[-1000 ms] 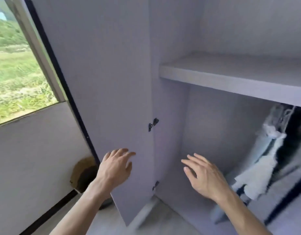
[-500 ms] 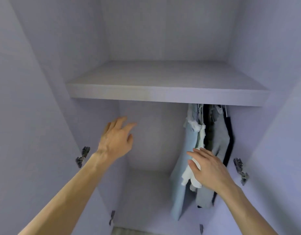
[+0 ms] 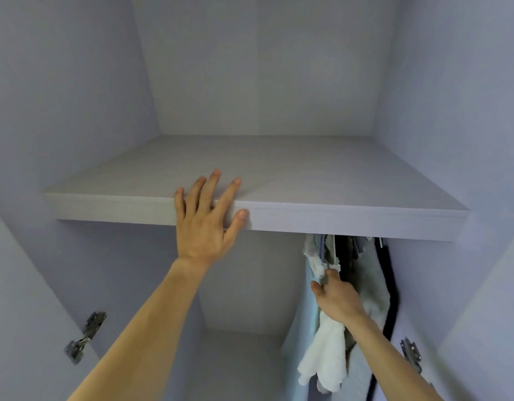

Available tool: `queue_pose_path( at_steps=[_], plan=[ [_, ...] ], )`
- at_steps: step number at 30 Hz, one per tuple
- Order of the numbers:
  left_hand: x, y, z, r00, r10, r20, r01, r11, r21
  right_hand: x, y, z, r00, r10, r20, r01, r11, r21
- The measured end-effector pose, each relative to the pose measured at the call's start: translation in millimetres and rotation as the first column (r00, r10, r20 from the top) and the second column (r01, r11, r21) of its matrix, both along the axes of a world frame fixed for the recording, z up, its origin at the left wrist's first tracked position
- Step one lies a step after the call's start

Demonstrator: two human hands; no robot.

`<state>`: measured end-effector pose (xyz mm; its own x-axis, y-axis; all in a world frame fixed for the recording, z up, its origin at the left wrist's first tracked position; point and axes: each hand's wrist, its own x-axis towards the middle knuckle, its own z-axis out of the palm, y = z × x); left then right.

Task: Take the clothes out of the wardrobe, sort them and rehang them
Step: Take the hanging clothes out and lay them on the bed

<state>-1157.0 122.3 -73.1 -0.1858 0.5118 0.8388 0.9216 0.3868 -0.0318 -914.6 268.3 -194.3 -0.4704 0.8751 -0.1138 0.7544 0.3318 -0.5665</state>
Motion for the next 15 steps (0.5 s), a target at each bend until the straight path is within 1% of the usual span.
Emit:
queue_pose_path(
  at_steps=[2, 4, 6, 7, 11, 13, 15],
  plan=[
    [-2.4, 3.9, -3.0, 1.0, -0.001, -0.028, 0.002, 0.999, 0.052, -12.1, 14.3, -9.9, 0.997, -0.031, -0.068, 0.028, 0.999, -0.046],
    [-4.1, 6.6, -3.7, 0.999, 0.008, -0.05, -0.004, 0.997, 0.082, -25.2, 20.3, -13.7, 0.978, -0.065, -0.198, 0.028, 0.982, -0.187],
    [-6.1, 8.0, -4.4, 0.998, 0.017, -0.066, -0.01, 0.995, 0.098, -36.4, 22.0, -12.3, 0.943, -0.11, -0.315, -0.002, 0.942, -0.336],
    [-6.6, 8.3, -4.8, 0.997, 0.023, -0.08, -0.015, 0.995, 0.101, -40.9, 23.3, -11.4, 0.928, -0.123, -0.35, -0.016, 0.929, -0.37],
    [-6.5, 7.9, -3.3, 0.994, 0.044, -0.099, -0.034, 0.994, 0.104, -52.4, 28.9, -10.2, 0.891, -0.13, -0.434, -0.074, 0.903, -0.423],
    [-5.9, 6.7, -2.5, 0.994, 0.045, -0.098, -0.036, 0.995, 0.093, -53.9, 27.2, -7.6, 0.843, -0.17, -0.511, -0.114, 0.871, -0.478],
    [-5.3, 5.7, -1.9, 0.994, 0.042, -0.1, -0.033, 0.996, 0.084, -53.9, 22.1, -2.4, 0.804, -0.167, -0.571, -0.154, 0.868, -0.472]
  ],
)
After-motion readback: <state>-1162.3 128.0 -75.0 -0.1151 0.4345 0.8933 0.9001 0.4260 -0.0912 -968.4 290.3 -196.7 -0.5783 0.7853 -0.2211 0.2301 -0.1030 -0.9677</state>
